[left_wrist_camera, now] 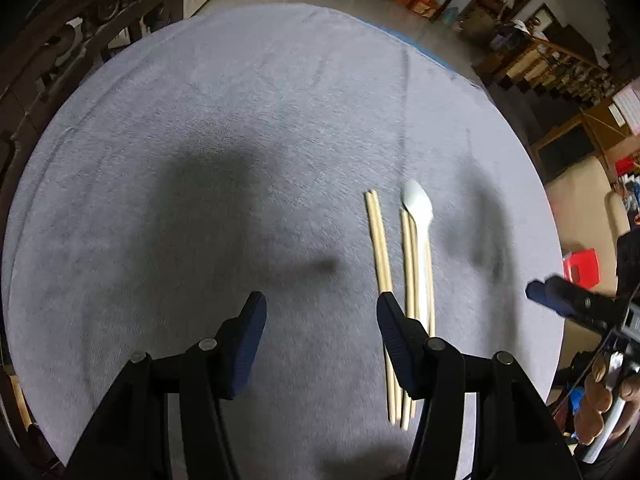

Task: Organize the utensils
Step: 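Grasp another white spoon with the right gripper while the left gripper approaches the chopsticks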

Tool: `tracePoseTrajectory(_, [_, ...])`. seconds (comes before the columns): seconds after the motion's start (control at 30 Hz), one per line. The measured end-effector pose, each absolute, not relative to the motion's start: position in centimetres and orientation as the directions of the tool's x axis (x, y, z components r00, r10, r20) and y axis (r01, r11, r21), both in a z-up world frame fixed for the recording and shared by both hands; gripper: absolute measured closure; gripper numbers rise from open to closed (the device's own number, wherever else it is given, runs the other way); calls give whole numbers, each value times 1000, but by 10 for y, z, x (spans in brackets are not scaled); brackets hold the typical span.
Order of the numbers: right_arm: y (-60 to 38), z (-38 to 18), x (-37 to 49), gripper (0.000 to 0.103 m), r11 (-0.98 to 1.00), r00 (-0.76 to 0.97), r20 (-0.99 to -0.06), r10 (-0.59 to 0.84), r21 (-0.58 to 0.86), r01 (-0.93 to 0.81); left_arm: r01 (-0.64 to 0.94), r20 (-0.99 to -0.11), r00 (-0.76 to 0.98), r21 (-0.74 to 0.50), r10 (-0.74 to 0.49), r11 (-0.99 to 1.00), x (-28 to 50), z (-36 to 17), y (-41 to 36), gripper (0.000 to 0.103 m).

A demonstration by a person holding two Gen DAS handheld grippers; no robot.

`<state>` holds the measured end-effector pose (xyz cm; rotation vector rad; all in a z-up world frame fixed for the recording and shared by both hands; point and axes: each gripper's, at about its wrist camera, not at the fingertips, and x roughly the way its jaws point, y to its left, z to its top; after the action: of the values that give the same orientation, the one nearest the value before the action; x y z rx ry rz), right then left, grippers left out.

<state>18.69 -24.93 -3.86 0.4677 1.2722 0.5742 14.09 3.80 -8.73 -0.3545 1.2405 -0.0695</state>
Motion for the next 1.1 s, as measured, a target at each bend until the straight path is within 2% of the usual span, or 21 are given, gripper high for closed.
tracePoseTrajectory(0.33, [-165,-63,265,55,869,70,-876,477,459,-184,-155,-912,334,-303,-238,940,146,-96,59,45])
tracePoseTrajectory(0.53, [-129,-82,276,55,929,35,-956,291,274,-247,-158,-904,351,-313,-243,936,147,-91,72,45])
tracePoseTrajectory(0.7, [-105,-88,277,53,943,45,-982,181,160,-290,-166,-904,350,-316,-243,934,142,-93,79,45])
tracePoseTrajectory(0.77, [-100,-88,277,56,947,51,-987,153,131,-294,-166,-904,352,-317,-244,934,141,-92,80,45])
tracePoseTrajectory(0.8, [-101,-87,277,71,948,59,-986,153,130,-291,-163,-903,354,-316,-244,935,140,-91,81,45])
tracePoseTrajectory(1.1, [-160,-65,270,70,938,139,-937,320,292,-187,-136,-906,342,-312,-251,940,152,-87,61,45])
